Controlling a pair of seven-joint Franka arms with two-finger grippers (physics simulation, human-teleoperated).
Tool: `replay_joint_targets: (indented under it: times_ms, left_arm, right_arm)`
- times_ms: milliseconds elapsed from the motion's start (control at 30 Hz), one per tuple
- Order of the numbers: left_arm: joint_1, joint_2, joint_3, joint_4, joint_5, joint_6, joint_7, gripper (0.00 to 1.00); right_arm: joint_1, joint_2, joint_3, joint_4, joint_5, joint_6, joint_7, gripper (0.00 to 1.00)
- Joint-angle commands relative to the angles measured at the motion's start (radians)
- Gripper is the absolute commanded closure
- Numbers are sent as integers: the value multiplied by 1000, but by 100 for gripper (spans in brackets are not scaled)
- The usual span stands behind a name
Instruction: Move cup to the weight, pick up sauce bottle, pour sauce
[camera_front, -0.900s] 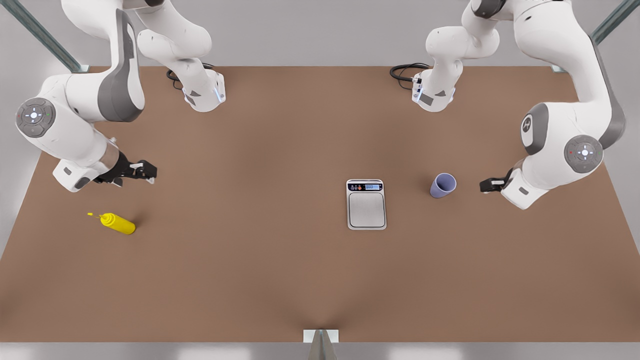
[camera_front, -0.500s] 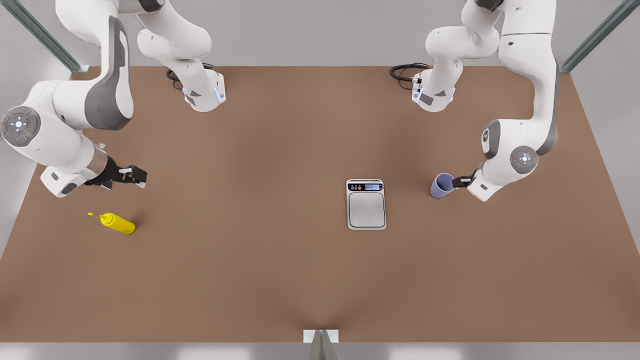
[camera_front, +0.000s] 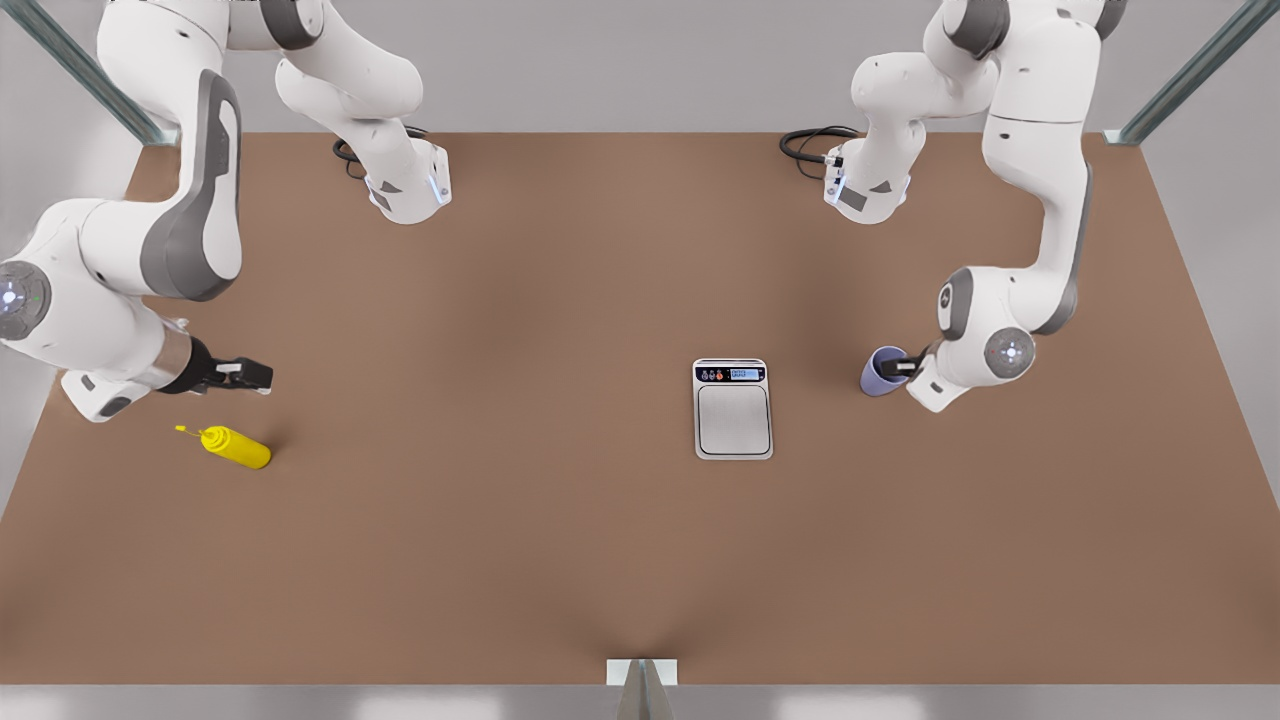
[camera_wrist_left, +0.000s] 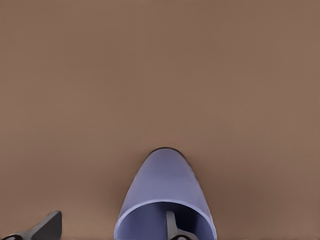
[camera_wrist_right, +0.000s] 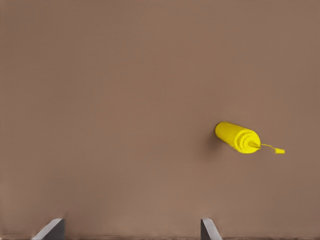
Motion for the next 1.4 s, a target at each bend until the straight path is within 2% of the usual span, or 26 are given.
replay_joint_targets:
  times_ms: [0,100,133,233,367,433,500,767,900,1033,1100,1233,1367]
  left_arm:
    - [0,5,0,0,1,1,0,0]
    - [-4,48,-3,0,1,45,0,0]
    - [-4,59,-5,0,1,50,0,4]
    - [-4,63,-5,0,1,56,0,40]
    - [-4,60,-3,3,1,54,0,57]
    - [-3,59,-3,5,1,53,-2,71]
    - [-3,57,-3,6,1,53,-3,79]
    - [-3,50,-3,34,-1,51,-18,79]
    - [-4,51,-5,64,-1,50,-58,79]
    - [-11,36,-15,130,-4,1,-97,79]
    - [-11,37,-58,215,-99,-65,-164,79]
    - [-12,120,-225,359,-100,-65,-534,79]
    - [-14,134,-313,364,-99,-58,-673,79]
  right_arm:
    - [-6,3,1,0,6,-20,-10,0]
    - [6,3,0,3,6,-36,-24,0]
    - [2,6,0,-2,11,-39,-39,0]
    - [0,9,0,3,17,-58,-53,0]
    - [-9,52,0,1,75,-102,-75,0]
    - [-41,112,-2,4,80,-93,-259,0]
    - [-69,127,-2,9,94,-93,-312,0]
    - [-251,205,-3,146,210,-61,-944,0]
    - [-385,255,-3,142,379,-9,-1377,0]
    - [-446,323,-3,142,523,10,-1573,0]
    - [-485,412,-3,156,620,37,-1728,0]
    - [-541,423,-2,164,706,30,-1856,0]
    - [-583,455,-2,181,761,-16,-1966,0]
